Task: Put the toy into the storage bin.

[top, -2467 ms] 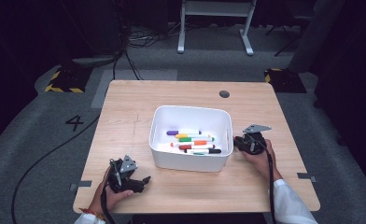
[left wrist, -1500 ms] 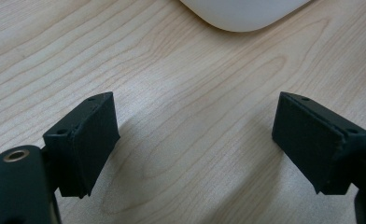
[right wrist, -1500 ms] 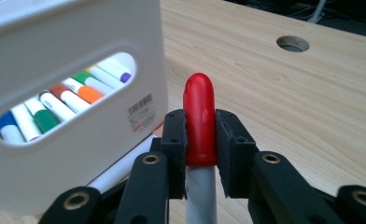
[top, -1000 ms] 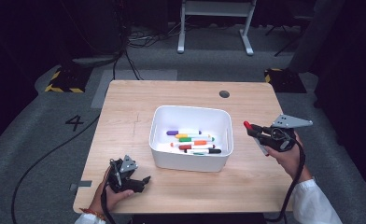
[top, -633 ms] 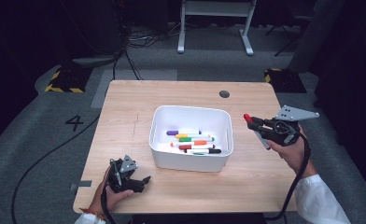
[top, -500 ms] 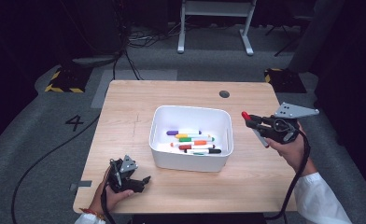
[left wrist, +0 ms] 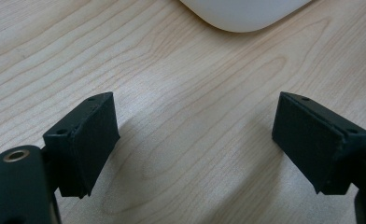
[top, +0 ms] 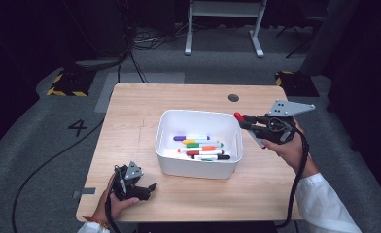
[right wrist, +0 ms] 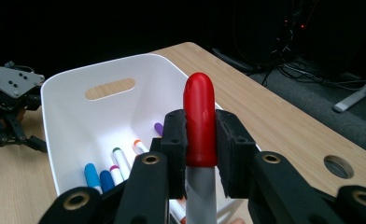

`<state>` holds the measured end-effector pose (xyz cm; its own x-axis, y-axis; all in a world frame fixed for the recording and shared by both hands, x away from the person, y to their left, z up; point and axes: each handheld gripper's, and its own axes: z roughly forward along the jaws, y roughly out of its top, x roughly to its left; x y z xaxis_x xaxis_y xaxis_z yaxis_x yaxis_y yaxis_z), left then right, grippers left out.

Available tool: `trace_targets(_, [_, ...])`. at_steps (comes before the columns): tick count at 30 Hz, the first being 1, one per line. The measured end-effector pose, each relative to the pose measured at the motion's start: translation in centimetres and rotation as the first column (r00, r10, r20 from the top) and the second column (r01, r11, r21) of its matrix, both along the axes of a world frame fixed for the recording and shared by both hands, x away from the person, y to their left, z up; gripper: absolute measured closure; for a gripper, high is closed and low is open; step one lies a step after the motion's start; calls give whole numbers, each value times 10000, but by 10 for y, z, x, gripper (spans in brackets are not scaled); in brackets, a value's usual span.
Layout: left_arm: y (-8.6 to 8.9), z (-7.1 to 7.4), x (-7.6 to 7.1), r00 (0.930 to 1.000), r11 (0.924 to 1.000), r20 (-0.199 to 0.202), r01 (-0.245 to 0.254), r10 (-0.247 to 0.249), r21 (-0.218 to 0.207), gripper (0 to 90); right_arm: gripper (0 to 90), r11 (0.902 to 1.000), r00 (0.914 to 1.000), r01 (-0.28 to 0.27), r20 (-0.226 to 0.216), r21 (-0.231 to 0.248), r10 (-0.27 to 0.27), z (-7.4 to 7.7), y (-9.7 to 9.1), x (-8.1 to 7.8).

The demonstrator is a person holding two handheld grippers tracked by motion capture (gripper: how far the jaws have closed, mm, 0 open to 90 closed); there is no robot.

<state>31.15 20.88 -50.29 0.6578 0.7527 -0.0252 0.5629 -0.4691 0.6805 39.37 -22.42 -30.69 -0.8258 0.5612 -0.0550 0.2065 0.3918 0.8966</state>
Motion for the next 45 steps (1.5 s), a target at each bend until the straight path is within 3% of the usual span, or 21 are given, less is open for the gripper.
trace_targets(6, [0, 0, 0, 10000, 10000, 3, -3, 3, -5, 146, 749, 9989, 9990, -451, 35, -120, 452, 4, 18, 0])
trace_targets(12, [0, 0, 0, 10000, 10000, 15, -4, 4, 3, 146, 749, 9965, 9965, -818, -199, -170, 815, 4, 33, 5])
trace_targets(20, [0, 0, 0, 10000, 10000, 1, 2, -2, -8, 147, 749, 9908, 9925, -1158, -481, -707, 1126, -2, 55, 9])
trace_targets(29, [0, 0, 0, 10000, 10000, 23, -4, 4, 9, 147, 749, 9756, 9839, -1637, -966, -1465, 1506, -16, 81, 12])
trace_targets(33, [0, 0, 0, 10000, 10000, 22, 0, 0, 5, 147, 749, 9674, 9799, -1814, -1151, -1770, 1627, -22, 91, 12])
trace_targets(38, [0, 0, 0, 10000, 10000, -37, 78, -78, -40, 147, 749, 9503, 9733, -2124, -1357, -2277, 1850, -31, 103, 11])
trace_targets(45, [0, 0, 0, 10000, 10000, -22, 81, -81, -32, 147, 749, 9107, 9546, -2795, -1897, -3042, 2296, -44, 117, 6])
